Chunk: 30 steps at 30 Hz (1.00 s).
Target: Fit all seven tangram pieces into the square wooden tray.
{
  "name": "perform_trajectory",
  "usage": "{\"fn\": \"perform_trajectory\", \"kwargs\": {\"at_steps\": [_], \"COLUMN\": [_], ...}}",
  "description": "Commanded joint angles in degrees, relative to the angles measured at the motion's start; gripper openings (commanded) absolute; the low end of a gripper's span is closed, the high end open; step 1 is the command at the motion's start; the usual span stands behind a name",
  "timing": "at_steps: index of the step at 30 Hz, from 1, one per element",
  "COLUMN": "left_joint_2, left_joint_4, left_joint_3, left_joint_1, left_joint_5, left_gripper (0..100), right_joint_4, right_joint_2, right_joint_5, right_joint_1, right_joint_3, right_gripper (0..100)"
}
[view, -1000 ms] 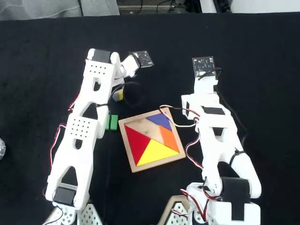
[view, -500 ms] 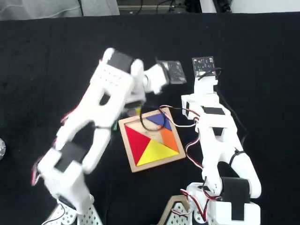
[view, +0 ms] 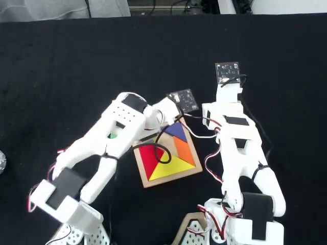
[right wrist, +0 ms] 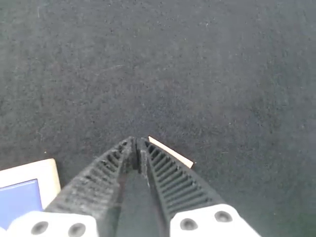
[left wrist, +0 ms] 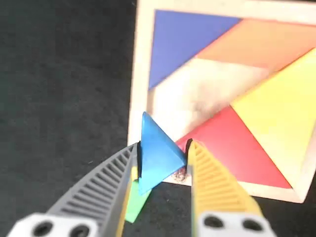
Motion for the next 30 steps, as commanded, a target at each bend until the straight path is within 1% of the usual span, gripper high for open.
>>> {"fn": "perform_trajectory", "kwargs": {"at_steps": [1,6,16,20,23,30], "left_joint_2": [5.3,11.2,12.0,11.9,12.5,15.6], "left_joint_4": [-0.7,-0.7,-0.5,2.7,2.9,3.4], "left_joint_3": [-4.3,-7.4,-9.3,-11.6,-14.2,-14.1], "left_joint_1": [0.9,0.8,2.1,3.2,2.9,2.5], "left_joint_5": [-0.7,-0.6,-0.5,-0.4,-0.4,-0.6], "left_gripper": [15,15,15,15,15,15], "right_joint_4": [-2.3,-3.4,-3.9,-3.9,-3.9,-3.9], "right_joint_2": [-0.5,-0.5,-0.5,-0.5,-0.5,-0.5], "right_joint_5": [-3.1,-6.6,-6.5,-6.5,-6.5,-6.3], "right_joint_1": [3.3,6.3,6.2,6.3,6.3,6.2], "right_joint_3": [-4.9,-5.0,-4.9,-4.9,-4.9,-4.9], "right_gripper": [1.1,1.1,1.1,1.1,1.1,1.1]}}
